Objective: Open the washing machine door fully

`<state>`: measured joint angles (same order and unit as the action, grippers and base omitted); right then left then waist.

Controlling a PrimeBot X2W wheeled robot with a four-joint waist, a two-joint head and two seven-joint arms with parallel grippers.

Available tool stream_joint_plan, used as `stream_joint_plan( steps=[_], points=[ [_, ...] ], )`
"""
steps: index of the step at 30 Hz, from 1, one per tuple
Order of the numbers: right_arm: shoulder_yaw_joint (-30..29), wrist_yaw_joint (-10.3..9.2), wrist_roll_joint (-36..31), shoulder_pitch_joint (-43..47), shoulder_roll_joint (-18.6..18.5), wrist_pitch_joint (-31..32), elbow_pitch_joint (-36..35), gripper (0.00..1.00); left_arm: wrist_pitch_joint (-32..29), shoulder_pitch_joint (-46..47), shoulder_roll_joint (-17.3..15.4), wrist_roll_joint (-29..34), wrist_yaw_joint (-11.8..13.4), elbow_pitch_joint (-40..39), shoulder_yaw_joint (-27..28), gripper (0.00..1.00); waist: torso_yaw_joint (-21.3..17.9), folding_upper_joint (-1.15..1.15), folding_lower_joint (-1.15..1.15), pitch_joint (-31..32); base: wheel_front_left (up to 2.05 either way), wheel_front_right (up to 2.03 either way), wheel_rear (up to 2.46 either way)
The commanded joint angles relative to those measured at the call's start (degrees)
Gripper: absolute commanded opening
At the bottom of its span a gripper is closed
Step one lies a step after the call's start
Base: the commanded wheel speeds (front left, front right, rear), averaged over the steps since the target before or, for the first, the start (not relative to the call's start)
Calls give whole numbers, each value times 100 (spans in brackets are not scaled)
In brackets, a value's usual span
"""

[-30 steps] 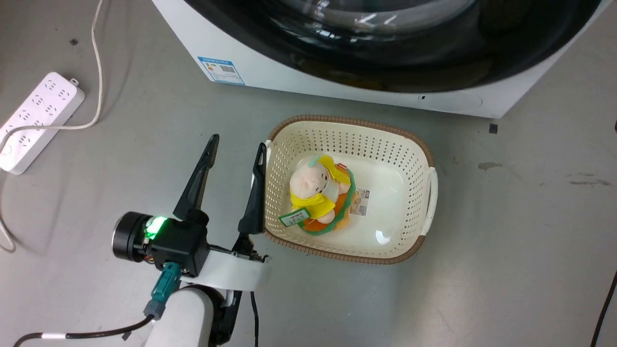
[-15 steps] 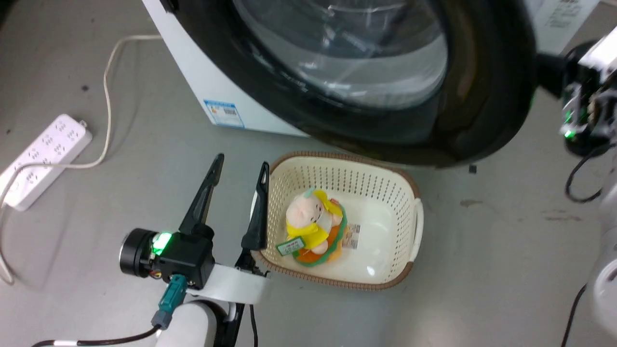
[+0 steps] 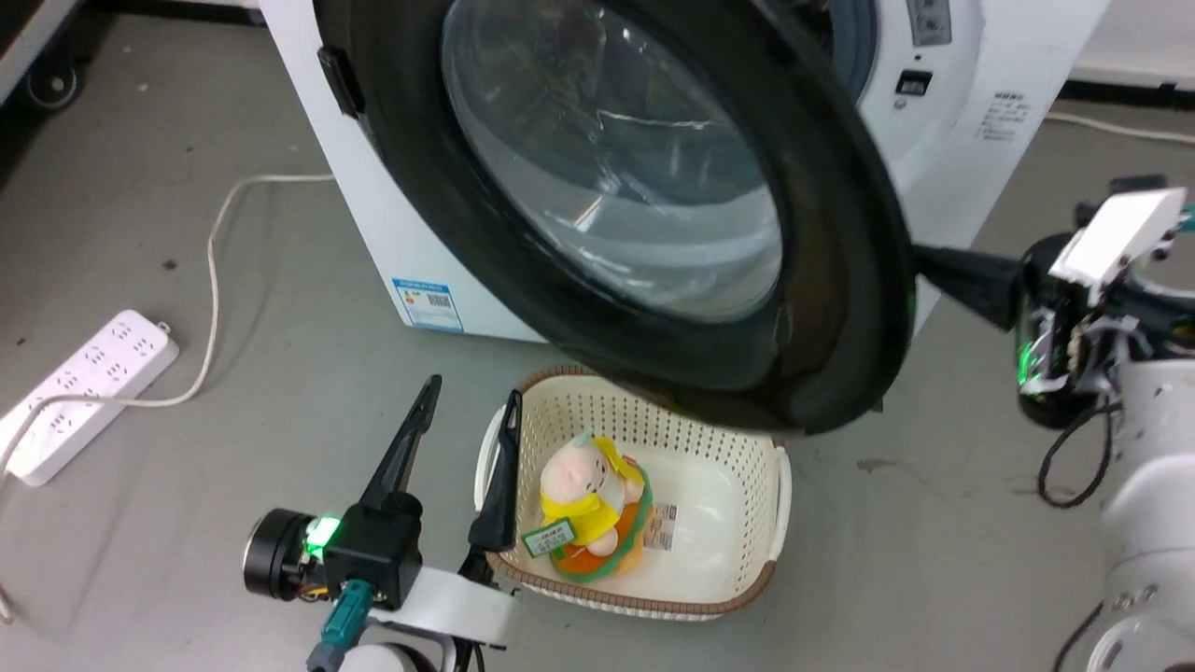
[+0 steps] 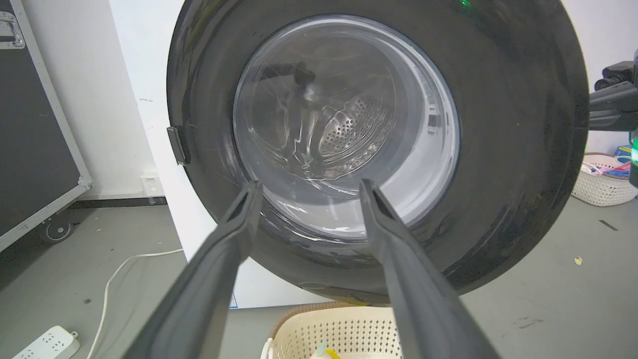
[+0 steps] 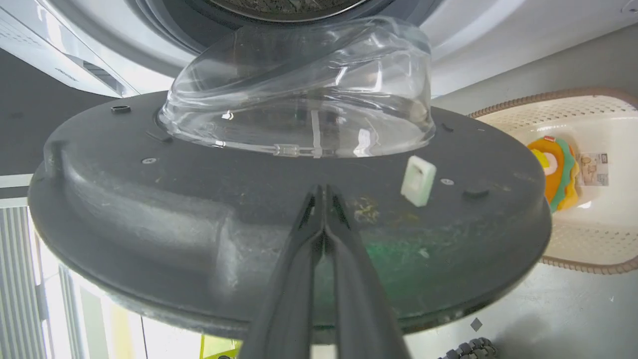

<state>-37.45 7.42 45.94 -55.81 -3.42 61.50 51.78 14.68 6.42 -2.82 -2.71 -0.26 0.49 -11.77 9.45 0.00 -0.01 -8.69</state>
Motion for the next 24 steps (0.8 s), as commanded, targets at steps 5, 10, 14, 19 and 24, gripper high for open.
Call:
stream_joint_plan(
  steps=[5,10,14,19,24],
  points=[
    [735,7,875,461,53,-8,104,0,32,-173,-11,28,-63,75,36,100,25,0,1,215,0,0,0],
    [1569,7,1667,853,54,3,102,0,32,-270,-11,33,-74,99,32,100,69,0,1,356,0,0,0],
    [2094,7,2201,1111,54,-27,15,0,32,-362,-10,43,-75,107,19,100,82,0,1,431,0,0,0],
    [3099,7,3189,1583,54,-109,-319,0,32,-510,-10,24,-98,159,28,100,103,0,1,529,0,0,0],
    [4263,7,4117,2166,54,-354,-937,0,32,-621,-13,19,-122,187,61,100,122,0,1,625,0,0,0]
  ],
)
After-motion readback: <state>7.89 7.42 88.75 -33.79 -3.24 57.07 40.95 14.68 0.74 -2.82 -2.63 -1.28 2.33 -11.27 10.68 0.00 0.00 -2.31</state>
